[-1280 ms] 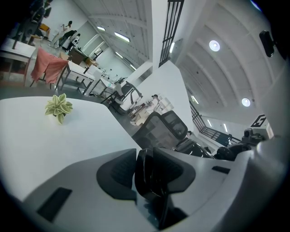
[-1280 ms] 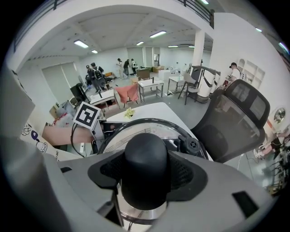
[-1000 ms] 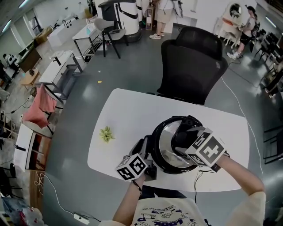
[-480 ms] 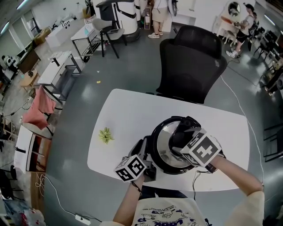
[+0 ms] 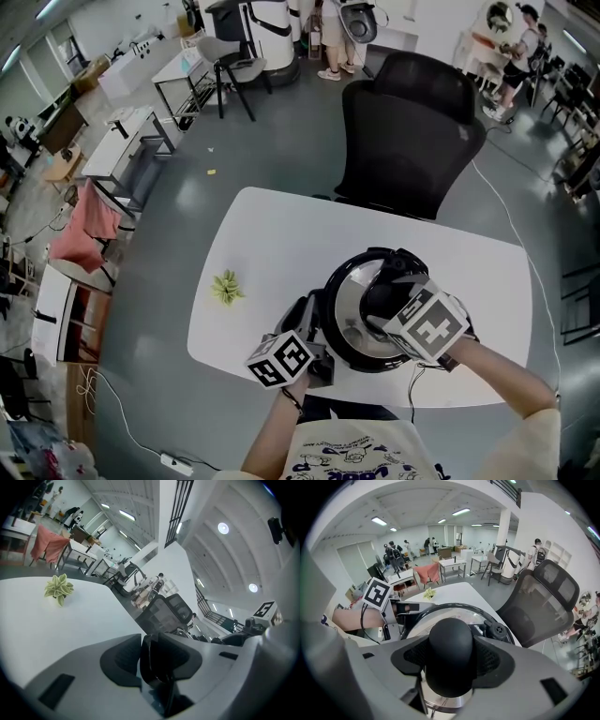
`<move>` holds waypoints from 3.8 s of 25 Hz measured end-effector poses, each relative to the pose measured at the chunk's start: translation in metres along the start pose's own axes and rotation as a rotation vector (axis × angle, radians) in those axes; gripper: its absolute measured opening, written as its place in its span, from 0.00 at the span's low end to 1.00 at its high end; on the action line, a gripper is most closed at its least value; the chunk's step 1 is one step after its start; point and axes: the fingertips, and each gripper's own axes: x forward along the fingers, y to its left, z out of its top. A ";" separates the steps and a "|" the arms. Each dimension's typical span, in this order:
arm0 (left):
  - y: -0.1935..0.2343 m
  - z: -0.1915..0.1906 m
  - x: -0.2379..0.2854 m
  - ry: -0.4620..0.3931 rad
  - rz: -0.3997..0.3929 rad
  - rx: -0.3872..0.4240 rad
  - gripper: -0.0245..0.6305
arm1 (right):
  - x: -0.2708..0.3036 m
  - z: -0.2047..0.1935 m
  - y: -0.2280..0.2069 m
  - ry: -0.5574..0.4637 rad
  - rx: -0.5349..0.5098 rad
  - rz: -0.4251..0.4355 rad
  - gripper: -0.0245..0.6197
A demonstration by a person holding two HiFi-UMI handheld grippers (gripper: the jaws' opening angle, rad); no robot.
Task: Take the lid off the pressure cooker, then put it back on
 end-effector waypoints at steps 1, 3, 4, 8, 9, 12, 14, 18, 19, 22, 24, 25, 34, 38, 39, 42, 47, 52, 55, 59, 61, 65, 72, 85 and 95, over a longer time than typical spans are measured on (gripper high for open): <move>0.000 0.000 0.000 0.001 0.000 -0.001 0.23 | 0.000 0.000 -0.001 0.000 -0.001 -0.004 0.50; 0.001 0.001 0.002 0.002 0.001 -0.003 0.23 | -0.001 0.000 -0.003 0.001 0.004 -0.005 0.50; 0.001 0.001 0.003 0.002 0.002 -0.004 0.23 | -0.001 0.001 -0.003 0.001 0.009 -0.003 0.50; 0.000 0.002 0.003 0.002 0.005 -0.004 0.23 | 0.001 0.002 -0.002 0.005 0.007 0.001 0.50; -0.001 0.001 0.003 0.003 0.005 -0.004 0.23 | 0.001 0.002 -0.002 0.006 0.000 -0.002 0.50; -0.001 0.000 0.005 0.006 0.005 -0.003 0.23 | 0.002 0.001 -0.004 0.006 -0.008 -0.002 0.50; 0.000 0.000 0.006 0.006 0.004 -0.002 0.23 | 0.004 0.002 -0.005 -0.004 -0.007 0.005 0.50; 0.000 0.000 0.007 0.004 0.004 -0.003 0.23 | 0.006 0.001 -0.007 0.002 -0.010 0.028 0.50; 0.000 0.000 0.007 0.004 0.004 -0.004 0.23 | 0.007 0.000 -0.006 0.005 -0.006 0.044 0.50; -0.002 -0.002 0.007 0.004 0.003 -0.003 0.23 | 0.007 -0.002 -0.006 0.000 0.002 0.074 0.50; -0.002 -0.002 0.009 0.003 0.001 -0.004 0.23 | 0.007 -0.002 -0.007 -0.008 -0.002 0.076 0.50; -0.001 -0.001 0.009 0.003 0.001 -0.004 0.23 | 0.008 -0.001 -0.007 -0.011 -0.004 0.076 0.50; -0.001 0.000 0.010 0.008 -0.013 -0.019 0.22 | 0.009 -0.002 -0.006 -0.002 -0.031 0.105 0.50; 0.000 0.000 0.010 0.008 -0.013 -0.020 0.22 | 0.010 -0.002 -0.006 -0.003 -0.032 0.102 0.50; 0.000 0.000 0.011 0.007 -0.013 -0.020 0.22 | 0.010 -0.002 -0.006 -0.005 -0.032 0.101 0.50; 0.000 0.002 0.013 0.007 -0.014 -0.024 0.22 | 0.010 0.000 -0.007 -0.011 -0.029 0.098 0.50; 0.001 0.003 0.013 0.011 -0.016 -0.026 0.22 | 0.011 0.001 -0.007 -0.010 -0.033 0.098 0.50; 0.001 0.003 0.013 0.015 -0.024 -0.034 0.22 | 0.010 0.000 -0.006 -0.008 -0.041 0.108 0.50; 0.002 0.004 0.014 0.016 -0.026 -0.042 0.22 | 0.011 0.002 -0.005 -0.014 -0.046 0.118 0.50; 0.003 0.004 0.016 0.020 -0.029 -0.046 0.22 | 0.011 0.002 -0.006 -0.021 -0.051 0.126 0.50; 0.004 0.004 0.014 0.020 -0.030 -0.049 0.21 | 0.011 0.001 -0.004 -0.020 -0.060 0.130 0.50; 0.002 0.007 0.015 0.021 -0.032 -0.053 0.21 | 0.009 0.003 -0.003 -0.019 -0.072 0.139 0.50; 0.002 0.007 0.017 0.020 -0.034 -0.055 0.21 | 0.011 0.002 -0.003 -0.022 -0.115 0.162 0.50; 0.001 0.008 0.017 0.019 -0.029 -0.058 0.21 | 0.008 0.002 0.008 -0.014 -0.296 0.271 0.50; -0.001 0.006 0.018 0.018 -0.012 -0.031 0.22 | 0.006 -0.006 0.013 0.060 -0.557 0.360 0.51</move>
